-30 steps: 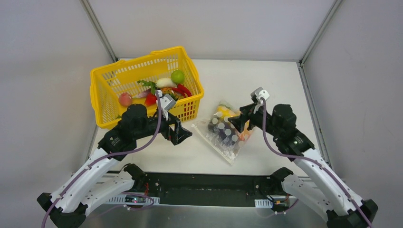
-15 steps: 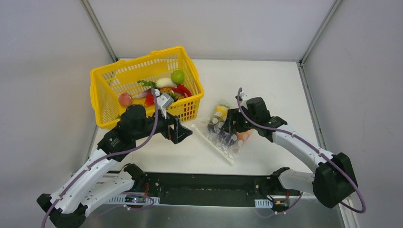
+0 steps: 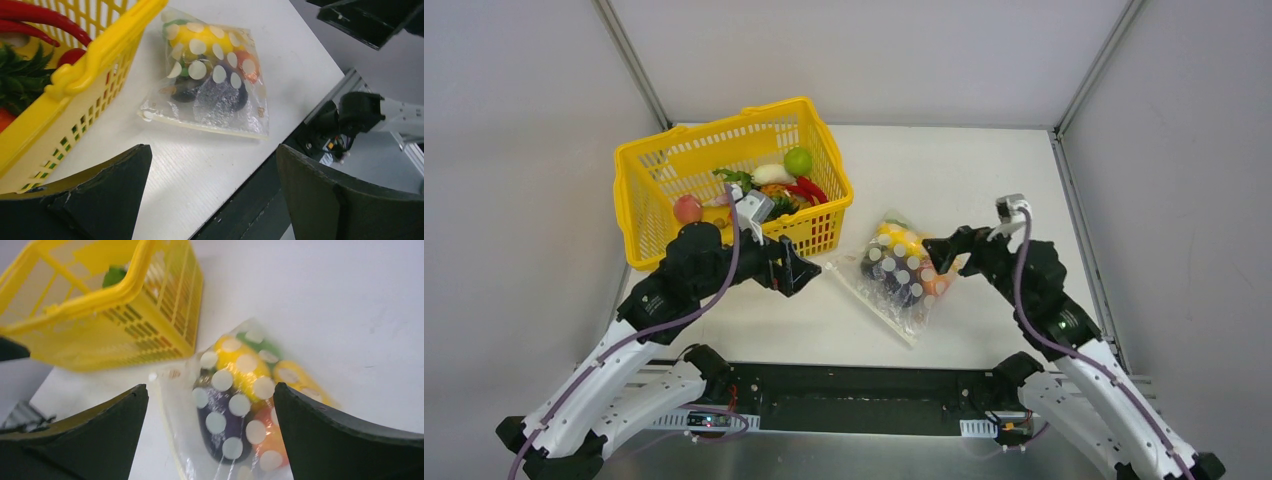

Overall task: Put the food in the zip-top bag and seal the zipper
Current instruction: Place the zipper food storage bag at the center of the board, then reset both arms

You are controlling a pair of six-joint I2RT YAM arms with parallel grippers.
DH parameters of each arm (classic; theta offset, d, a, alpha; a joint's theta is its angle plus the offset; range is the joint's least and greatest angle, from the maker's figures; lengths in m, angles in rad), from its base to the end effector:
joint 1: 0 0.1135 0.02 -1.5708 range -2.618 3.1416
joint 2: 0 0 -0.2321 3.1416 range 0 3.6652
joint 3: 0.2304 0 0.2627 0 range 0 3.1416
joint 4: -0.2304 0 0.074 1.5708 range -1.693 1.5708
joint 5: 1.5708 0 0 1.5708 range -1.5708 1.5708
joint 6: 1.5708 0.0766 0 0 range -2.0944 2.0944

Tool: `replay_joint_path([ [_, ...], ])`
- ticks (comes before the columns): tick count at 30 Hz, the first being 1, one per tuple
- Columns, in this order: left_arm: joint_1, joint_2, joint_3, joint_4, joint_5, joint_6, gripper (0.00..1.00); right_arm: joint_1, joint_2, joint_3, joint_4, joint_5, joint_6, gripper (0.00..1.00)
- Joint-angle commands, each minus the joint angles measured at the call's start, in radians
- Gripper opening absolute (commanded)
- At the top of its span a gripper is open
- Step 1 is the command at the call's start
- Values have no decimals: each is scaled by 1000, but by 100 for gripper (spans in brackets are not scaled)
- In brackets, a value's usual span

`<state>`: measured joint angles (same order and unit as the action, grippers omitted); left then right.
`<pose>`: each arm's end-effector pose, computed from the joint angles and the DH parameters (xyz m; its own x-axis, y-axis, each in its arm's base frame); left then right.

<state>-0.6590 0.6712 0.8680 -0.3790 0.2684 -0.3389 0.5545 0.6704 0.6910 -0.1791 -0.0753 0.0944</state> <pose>0.1637 -0.1525 0.3399 -0.3999 -0.0957 -0.9115 0.7037 0.6052 -0.3723 0.2019 0.1318 0.2992 -0.1890 -0.0065 -0.9819 -0.5729 0.8129 0.1049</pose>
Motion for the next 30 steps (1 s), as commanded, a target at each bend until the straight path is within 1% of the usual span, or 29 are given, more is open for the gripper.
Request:
replay_joint_path([
  [1, 9, -34, 76, -56, -186, -79, 99, -2, -114, -85, 101, 377, 115, 100],
  [2, 9, -39, 83, -77, -244, -95, 99, -5, -127, -83, 82, 434, 122, 100],
  [5, 9, -56, 109, -151, -377, -93, 99, -6, -133, -54, 37, 481, 134, 100],
  [8, 9, -68, 149, -208, -486, -68, 99, -8, -102, -2, -12, 482, 149, 100],
  [12, 9, -57, 216, -257, -531, 40, 99, -13, -23, 71, -83, 484, 142, 100],
  [15, 10, -12, 280, -309, -702, 58, 99, -20, 12, 102, -89, 469, 106, 100],
  [17, 13, 28, 326, -339, -752, 96, 99, -30, 38, 126, -99, 470, 91, 100],
  [19, 37, 77, 375, -355, -738, 132, 99, -57, 69, 164, -119, 469, 79, 100],
  [22, 127, 127, 434, -377, -652, 138, 99, -131, 115, 218, -157, 439, 83, 100],
  [23, 176, 134, 439, -374, -611, 131, 99, -163, 127, 234, -168, 404, 83, 100],
  [24, 222, 139, 450, -384, -557, 115, 99, -200, 141, 254, -183, 338, 86, 100],
  [25, 260, 147, 475, -415, -495, 105, 99, -234, 155, 276, -204, 293, 91, 100],
  [26, 272, 152, 503, -444, -477, 90, 99, -264, 173, 295, -227, 210, 94, 100],
  [27, 272, 145, 512, -457, -474, 68, 99, -282, 183, 309, -246, 160, 96, 100],
  [30, 272, 60, 415, -403, -488, 7, 99, -292, 169, 302, -262, 97, 114, 100],
])
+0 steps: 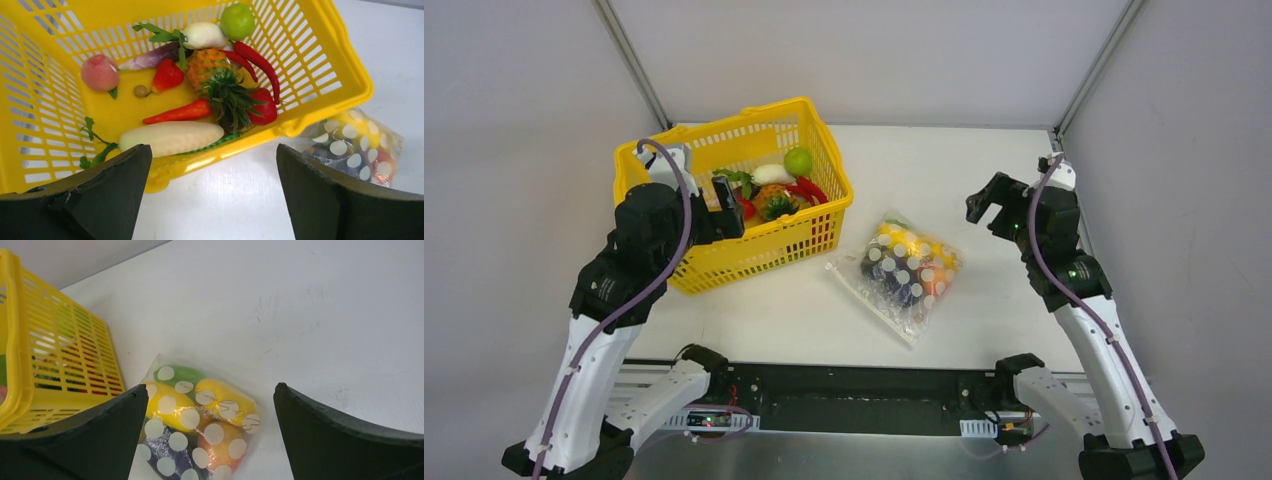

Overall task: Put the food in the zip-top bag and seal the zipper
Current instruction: Reset both arms

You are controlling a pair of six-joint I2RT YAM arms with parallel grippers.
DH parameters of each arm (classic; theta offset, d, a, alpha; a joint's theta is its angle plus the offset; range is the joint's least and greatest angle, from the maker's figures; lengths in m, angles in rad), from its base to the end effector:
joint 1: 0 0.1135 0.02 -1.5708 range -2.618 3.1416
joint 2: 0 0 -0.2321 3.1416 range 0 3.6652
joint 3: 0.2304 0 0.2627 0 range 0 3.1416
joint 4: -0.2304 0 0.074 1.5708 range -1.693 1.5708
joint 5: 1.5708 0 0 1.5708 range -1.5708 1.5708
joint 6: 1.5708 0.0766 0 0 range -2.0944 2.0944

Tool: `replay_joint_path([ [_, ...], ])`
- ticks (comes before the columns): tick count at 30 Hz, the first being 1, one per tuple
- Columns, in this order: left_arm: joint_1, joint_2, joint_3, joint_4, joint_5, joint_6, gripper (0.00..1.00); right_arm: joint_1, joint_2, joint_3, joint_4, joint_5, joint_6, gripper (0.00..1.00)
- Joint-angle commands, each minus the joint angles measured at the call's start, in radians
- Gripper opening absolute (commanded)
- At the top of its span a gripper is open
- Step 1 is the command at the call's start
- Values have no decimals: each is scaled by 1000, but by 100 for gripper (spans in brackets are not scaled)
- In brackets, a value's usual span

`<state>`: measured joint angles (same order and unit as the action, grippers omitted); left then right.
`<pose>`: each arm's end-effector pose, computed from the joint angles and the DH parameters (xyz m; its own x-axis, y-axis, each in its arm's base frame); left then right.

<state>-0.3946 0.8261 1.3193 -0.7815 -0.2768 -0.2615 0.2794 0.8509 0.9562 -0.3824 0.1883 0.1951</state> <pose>0.1937 -0.0580 0.4161 -0.2866 -0.1500 -0.9462 0.0557 0.9834 -0.1728 0.2525 0.0575 0.3337 -0.2769 0.1187 -0.9535 -0.0450 0.9897 0.1362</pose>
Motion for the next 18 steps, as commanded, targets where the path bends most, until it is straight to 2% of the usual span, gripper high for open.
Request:
replay_joint_path([
  [1, 8, -125, -65, 7, 44, -85, 99, -16, -28, 16, -49, -173, 28, 100],
  [7, 8, -258, -167, 34, 10, -147, 99, -17, -114, -56, 27, -236, 75, 100],
  [11, 8, -256, -154, -18, -41, -159, 99, -17, -100, -44, 8, -239, 76, 100],
  [18, 8, -264, -154, -20, -79, -154, 99, -16, -112, -55, 9, -252, 84, 100],
])
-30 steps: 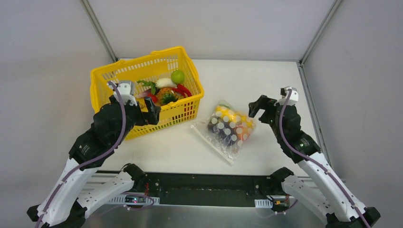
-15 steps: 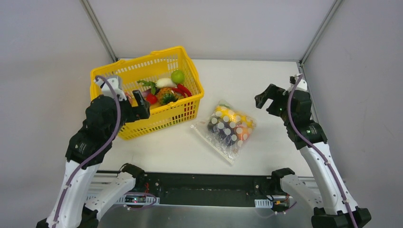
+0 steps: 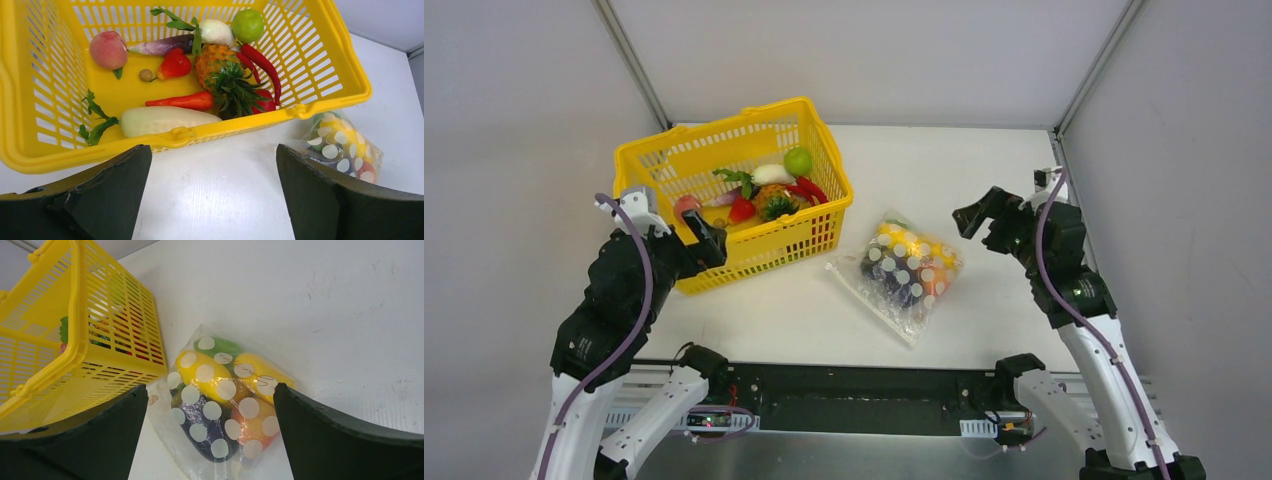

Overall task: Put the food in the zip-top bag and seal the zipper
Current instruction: Reset both arms

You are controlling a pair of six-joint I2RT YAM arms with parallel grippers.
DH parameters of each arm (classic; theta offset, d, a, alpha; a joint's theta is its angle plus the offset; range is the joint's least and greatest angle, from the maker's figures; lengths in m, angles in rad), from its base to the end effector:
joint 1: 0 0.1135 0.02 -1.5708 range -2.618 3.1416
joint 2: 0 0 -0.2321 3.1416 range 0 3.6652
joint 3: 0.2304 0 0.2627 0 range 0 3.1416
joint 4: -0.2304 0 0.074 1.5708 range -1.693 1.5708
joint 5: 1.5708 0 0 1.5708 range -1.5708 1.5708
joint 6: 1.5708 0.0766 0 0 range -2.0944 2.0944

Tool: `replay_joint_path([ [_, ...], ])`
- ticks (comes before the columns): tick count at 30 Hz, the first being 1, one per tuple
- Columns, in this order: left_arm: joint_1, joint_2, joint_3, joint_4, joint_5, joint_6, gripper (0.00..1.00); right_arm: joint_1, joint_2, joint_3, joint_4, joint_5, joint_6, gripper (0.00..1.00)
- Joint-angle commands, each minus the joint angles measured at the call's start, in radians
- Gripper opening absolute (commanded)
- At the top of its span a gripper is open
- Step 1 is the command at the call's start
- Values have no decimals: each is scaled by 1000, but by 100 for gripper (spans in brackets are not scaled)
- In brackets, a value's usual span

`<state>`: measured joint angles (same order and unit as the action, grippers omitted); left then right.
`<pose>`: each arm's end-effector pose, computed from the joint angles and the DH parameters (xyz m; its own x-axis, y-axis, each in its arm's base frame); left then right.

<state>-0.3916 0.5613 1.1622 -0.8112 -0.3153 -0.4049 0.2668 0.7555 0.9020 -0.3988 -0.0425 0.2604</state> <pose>0.1423 -0.0331 0.4005 -0.2099 -0.3185 -0.9244 -0.0001 0.9455 -0.3257 0.2317 0.0667 0.3317 -0.3107 0.1818 -0.9330 -0.2309 0.9377 0.2596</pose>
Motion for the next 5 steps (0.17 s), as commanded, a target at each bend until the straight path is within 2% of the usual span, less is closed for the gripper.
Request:
replay_joint_path([
  [1, 5, 5, 6, 7, -41, -11, 99, -4, -18, -4, 28, -22, 19, 100],
  [5, 5, 13, 18, -17, -71, -21, 99, -4, -23, -5, 30, -26, 18, 100],
])
